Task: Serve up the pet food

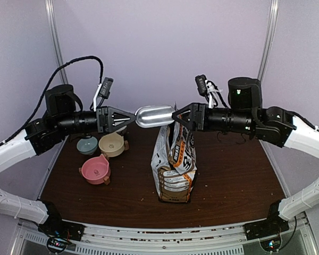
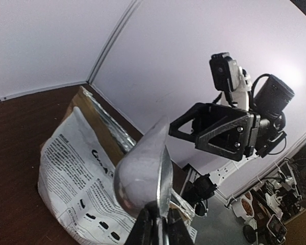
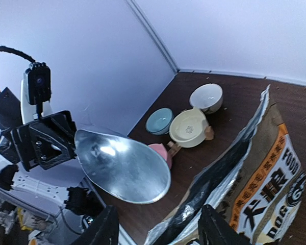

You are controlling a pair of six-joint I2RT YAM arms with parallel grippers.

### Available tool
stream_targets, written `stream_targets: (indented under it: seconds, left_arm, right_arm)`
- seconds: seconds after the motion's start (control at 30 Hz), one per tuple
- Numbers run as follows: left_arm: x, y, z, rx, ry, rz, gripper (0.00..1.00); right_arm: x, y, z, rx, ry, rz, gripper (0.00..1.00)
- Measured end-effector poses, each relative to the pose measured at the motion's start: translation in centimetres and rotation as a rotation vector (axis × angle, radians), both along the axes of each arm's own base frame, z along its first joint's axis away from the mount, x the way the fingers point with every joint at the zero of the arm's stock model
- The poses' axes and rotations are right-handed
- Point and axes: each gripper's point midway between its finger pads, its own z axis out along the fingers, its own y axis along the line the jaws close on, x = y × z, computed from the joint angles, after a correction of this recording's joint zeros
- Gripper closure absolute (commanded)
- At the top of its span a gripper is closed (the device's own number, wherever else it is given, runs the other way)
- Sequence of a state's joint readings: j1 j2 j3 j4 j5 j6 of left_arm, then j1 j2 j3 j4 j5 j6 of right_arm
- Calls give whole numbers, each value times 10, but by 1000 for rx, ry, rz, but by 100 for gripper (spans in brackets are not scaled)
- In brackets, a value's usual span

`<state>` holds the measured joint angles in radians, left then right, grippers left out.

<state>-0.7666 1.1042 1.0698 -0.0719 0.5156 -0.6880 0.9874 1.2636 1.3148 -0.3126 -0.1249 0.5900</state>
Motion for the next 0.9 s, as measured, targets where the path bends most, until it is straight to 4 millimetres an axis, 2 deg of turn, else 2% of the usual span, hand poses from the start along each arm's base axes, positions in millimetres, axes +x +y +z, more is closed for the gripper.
stream_targets:
  seconds: [0.13, 0.23, 0.33, 0.5, 0.57, 0.67, 0.73, 0.9]
  left_arm:
    - [17, 20, 4, -6, -10, 121, 100]
    - [25, 33, 11, -19, -23, 182, 100]
    - [30, 38, 12, -22, -27, 211, 100]
    - [32, 40, 3, -10, -15, 227, 100]
    - [32, 40, 1, -6, -11, 230, 100]
    - [32, 40, -1, -4, -9, 231, 100]
    - [32, 40, -1, -4, -9, 231, 100]
    - [32, 41, -1, -2, -9, 232, 100]
  right_arm:
    - [16, -17, -1, -85, 0, -121, 44]
    - [27, -21, -8, -136, 20, -177, 47]
    - [37, -19, -23, -188, 57, -207, 52]
    - [45, -9, -53, -276, 122, -214, 60]
    - [47, -6, -63, -303, 147, -216, 67]
    - [49, -3, -73, -328, 170, -218, 88]
    - [51, 0, -72, -328, 178, -219, 100]
    - [53, -13, -71, -360, 186, -274, 100]
